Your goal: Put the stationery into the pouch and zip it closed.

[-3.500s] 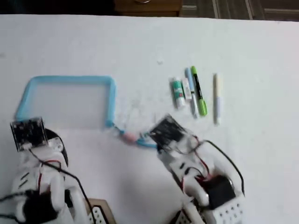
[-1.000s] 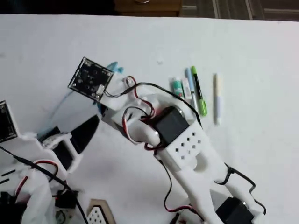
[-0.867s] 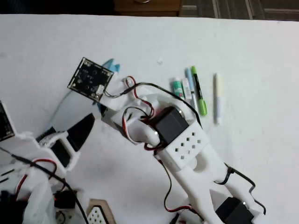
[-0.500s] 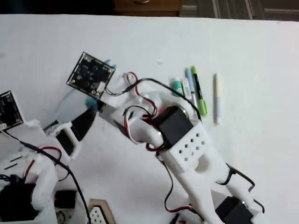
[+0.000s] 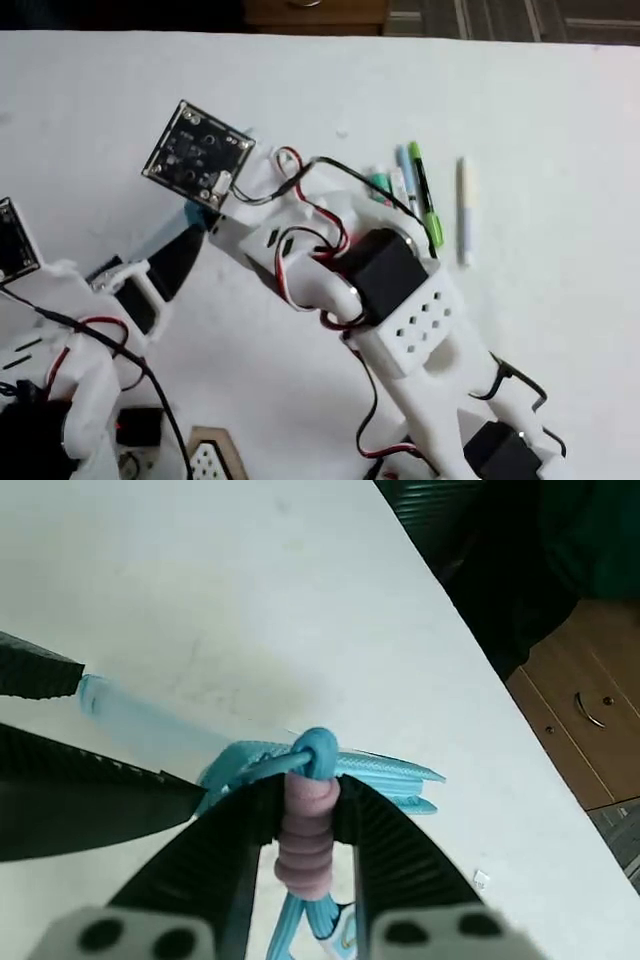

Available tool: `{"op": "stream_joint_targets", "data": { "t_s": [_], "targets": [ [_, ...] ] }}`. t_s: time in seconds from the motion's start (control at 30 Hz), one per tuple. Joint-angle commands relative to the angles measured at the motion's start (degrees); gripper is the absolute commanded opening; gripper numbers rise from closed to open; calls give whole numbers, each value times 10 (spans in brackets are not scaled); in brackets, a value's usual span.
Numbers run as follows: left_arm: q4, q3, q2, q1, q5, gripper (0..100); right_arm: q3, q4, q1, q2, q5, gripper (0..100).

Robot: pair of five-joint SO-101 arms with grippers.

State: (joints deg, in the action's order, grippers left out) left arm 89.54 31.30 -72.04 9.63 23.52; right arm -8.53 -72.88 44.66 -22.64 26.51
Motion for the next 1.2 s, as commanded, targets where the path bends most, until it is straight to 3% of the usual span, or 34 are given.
{"op": "stream_joint_targets", "data": {
  "t_s": [0.0,0.17,0.4,0.57,0.93,1.07,1.17],
  "targets": [
    [-21,-20,8,2,16,366,-23,-2,4,-2,-2,18],
    [-47,-17,18,2,38,365,-23,-2,4,-2,-2,18],
    [-47,-61,129,-1,38,366,-23,-2,4,-2,-2,18],
    [-43,-88,174,-51,38,366,-23,-2,4,-2,-2,18],
    [-69,4,176,-66,34,355,-23,-2,2,-2,-2,18],
    [-69,18,173,-66,29,212,-23,-2,0,-2,-2,18],
    [-82,19,173,-65,-31,96,-23,-2,0,-2,-2,18]
  ]
}}
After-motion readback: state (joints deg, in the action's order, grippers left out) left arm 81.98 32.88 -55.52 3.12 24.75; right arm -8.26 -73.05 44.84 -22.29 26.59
